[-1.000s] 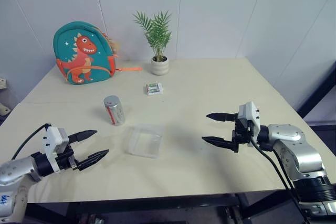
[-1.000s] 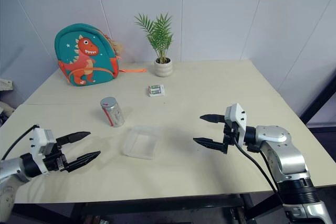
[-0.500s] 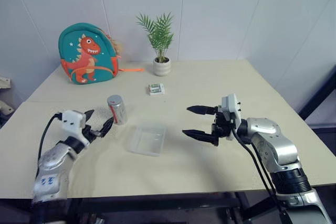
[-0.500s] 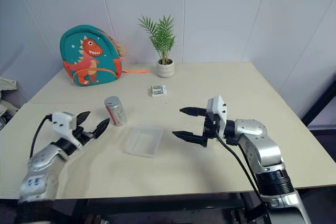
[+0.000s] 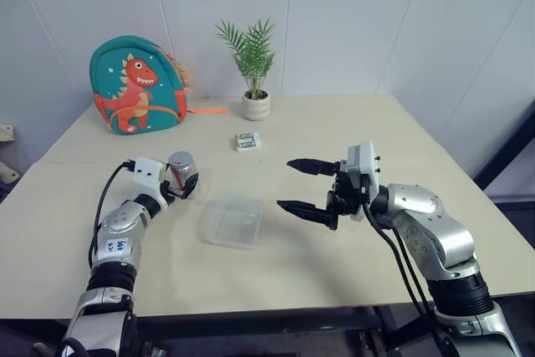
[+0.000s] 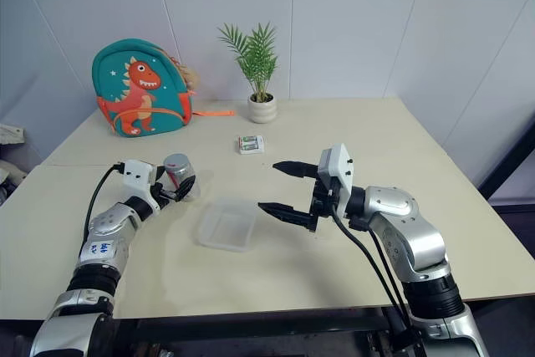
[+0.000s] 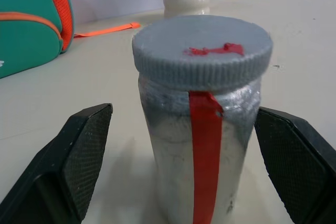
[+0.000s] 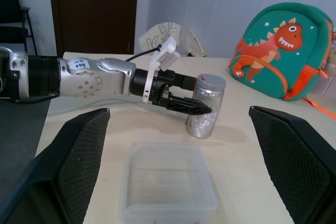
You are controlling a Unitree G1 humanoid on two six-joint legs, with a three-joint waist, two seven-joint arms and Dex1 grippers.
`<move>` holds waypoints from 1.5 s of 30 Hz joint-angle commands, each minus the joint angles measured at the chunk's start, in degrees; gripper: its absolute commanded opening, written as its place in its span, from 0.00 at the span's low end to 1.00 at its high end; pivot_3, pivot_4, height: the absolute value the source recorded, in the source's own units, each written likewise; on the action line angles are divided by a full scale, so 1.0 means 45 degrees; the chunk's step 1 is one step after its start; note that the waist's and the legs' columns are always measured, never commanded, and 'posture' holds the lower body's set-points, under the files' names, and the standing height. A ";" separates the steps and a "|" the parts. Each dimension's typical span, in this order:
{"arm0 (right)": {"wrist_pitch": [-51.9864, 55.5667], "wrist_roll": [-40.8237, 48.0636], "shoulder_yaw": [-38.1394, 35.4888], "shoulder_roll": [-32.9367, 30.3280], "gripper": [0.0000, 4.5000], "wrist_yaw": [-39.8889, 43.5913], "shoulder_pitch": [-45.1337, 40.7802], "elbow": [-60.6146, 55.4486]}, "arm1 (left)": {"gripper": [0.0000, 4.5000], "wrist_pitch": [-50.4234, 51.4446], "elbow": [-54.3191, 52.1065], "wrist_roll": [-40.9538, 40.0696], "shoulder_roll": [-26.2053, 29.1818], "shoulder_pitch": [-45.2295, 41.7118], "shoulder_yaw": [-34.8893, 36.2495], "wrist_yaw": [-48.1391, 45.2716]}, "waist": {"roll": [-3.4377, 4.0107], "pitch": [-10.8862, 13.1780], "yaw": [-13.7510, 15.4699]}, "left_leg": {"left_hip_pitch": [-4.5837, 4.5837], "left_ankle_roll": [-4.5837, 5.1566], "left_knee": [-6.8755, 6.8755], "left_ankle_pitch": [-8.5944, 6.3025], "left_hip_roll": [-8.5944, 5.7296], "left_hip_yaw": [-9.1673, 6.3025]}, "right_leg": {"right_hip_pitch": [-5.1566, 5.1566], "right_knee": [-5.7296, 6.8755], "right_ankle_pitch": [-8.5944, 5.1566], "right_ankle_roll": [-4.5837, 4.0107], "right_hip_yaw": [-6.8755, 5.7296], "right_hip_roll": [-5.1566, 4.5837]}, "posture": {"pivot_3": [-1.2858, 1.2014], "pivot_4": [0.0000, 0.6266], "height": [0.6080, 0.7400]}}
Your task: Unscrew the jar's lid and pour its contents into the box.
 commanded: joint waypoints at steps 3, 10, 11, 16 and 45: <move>0.0110 0.0338 -0.0232 0.0067 1.00 -0.0370 -0.0002 -0.0709 | 0.95 -0.0983 0.1016 0.0176 0.0060 -0.0706 -0.0040 -0.0191 | 0.0000 0.0000 0.0005 | -0.0002 0.0000 0.0000 0.0000 0.0000 0.0001 | 0.0001 -0.0003 0.0000 0.0000 0.0000 0.0000 | 0.52 0.24 1.00; 0.0156 0.0415 -0.0217 0.0095 1.00 -0.0484 -0.0055 -0.0766 | 0.53 -0.1444 0.1670 0.0211 -0.0061 -0.0854 -0.0070 -0.0226 | 0.0000 0.0000 0.0007 | -0.0002 0.0000 0.0000 0.0000 0.0000 0.0001 | 0.0000 -0.0003 0.0000 0.0001 -0.0001 0.0000 | 0.52 0.24 1.00; 0.0159 0.0428 -0.0218 0.0097 1.00 -0.0483 -0.0060 -0.0761 | 0.45 -0.1478 0.1683 0.0190 -0.0080 -0.0829 -0.0055 -0.0246 | 0.0000 0.0000 0.0008 | -0.0002 0.0000 0.0000 0.0000 0.0000 0.0001 | 0.0000 -0.0002 0.0000 0.0001 -0.0001 0.0000 | 0.52 0.24 1.00; 0.0226 0.0504 -0.0168 0.0172 1.00 -0.0561 -0.0175 -0.0714 | 0.43 -0.1505 0.0581 -0.0574 -0.0265 -0.0484 0.0203 -0.1166 | -0.0001 0.0000 0.0012 | -0.0003 0.0000 0.0002 0.0000 0.0000 0.0001 | 0.0001 -0.0001 0.0001 0.0002 -0.0001 0.0000 | 0.52 0.24 1.00; 0.4865 -0.0787 0.2141 0.3680 1.00 -0.6510 -0.2984 -0.0742 | 0.43 0.5949 -1.0675 -0.3521 0.0117 0.2902 -0.1536 -0.4392 | 0.0000 0.0000 -0.0076 | -0.0003 0.0002 -0.0033 0.0002 0.0013 -0.0004 | -0.0024 0.0007 -0.0021 -0.0040 0.0005 0.0005 | 0.52 0.24 1.00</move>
